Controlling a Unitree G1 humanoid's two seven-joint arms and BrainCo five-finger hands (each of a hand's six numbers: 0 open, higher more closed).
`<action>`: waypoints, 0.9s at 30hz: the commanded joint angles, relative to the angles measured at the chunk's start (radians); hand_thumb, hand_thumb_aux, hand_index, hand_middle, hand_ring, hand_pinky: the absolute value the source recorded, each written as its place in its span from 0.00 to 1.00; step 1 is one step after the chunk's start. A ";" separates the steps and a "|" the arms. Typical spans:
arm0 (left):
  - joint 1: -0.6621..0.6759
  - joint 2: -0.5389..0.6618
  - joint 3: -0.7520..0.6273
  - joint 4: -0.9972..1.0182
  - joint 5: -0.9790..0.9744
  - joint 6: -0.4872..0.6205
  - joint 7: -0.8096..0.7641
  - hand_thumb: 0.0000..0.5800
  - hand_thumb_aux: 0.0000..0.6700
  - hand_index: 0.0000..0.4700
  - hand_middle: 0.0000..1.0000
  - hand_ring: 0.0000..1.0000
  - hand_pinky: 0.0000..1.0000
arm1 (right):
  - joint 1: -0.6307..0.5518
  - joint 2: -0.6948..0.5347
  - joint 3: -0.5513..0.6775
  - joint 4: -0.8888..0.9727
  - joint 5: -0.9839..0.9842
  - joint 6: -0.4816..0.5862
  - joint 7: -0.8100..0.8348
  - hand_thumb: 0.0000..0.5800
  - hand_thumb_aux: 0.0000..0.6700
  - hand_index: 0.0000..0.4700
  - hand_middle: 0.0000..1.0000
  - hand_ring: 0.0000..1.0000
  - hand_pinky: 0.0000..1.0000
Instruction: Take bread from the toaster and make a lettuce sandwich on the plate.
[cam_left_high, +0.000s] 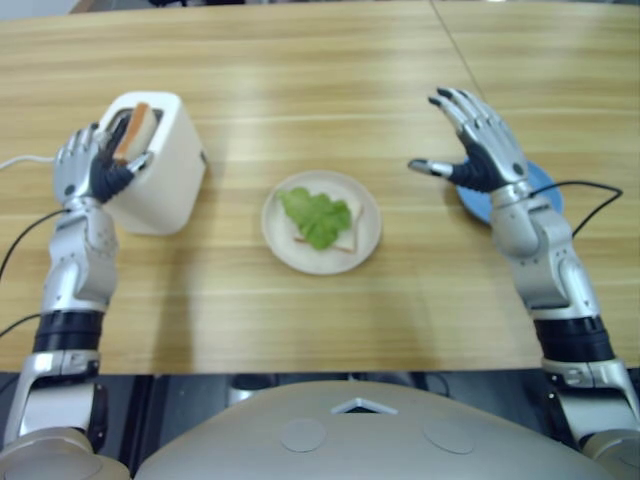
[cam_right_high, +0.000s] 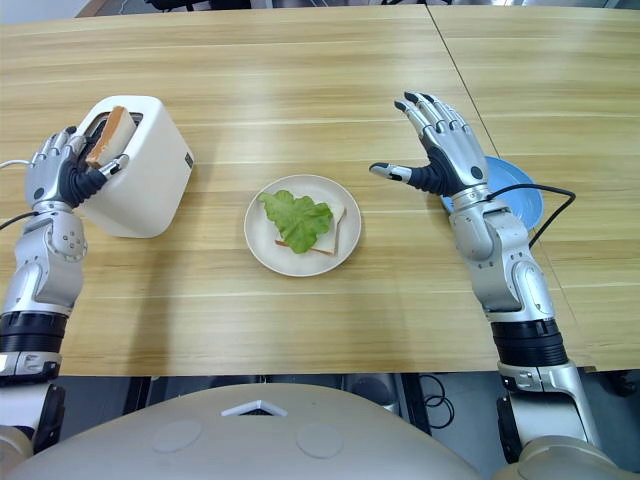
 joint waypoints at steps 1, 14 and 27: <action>0.025 -0.013 0.043 -0.084 -0.035 -0.031 0.051 1.00 1.00 0.98 1.00 1.00 1.00 | 0.004 -0.007 0.003 0.012 -0.010 -0.001 -0.004 0.00 0.00 0.00 0.00 0.00 0.00; 0.059 -0.125 0.183 -0.457 -0.241 -0.253 0.144 1.00 1.00 0.98 1.00 1.00 1.00 | 0.008 -0.006 0.000 0.026 -0.015 0.001 -0.017 0.00 0.00 0.00 0.00 0.00 0.00; -0.033 -0.490 -0.109 -0.350 -0.771 -0.175 -0.235 1.00 1.00 0.98 1.00 1.00 1.00 | 0.009 -0.003 -0.033 0.078 0.018 0.001 -0.057 0.00 0.00 0.00 0.00 0.00 0.00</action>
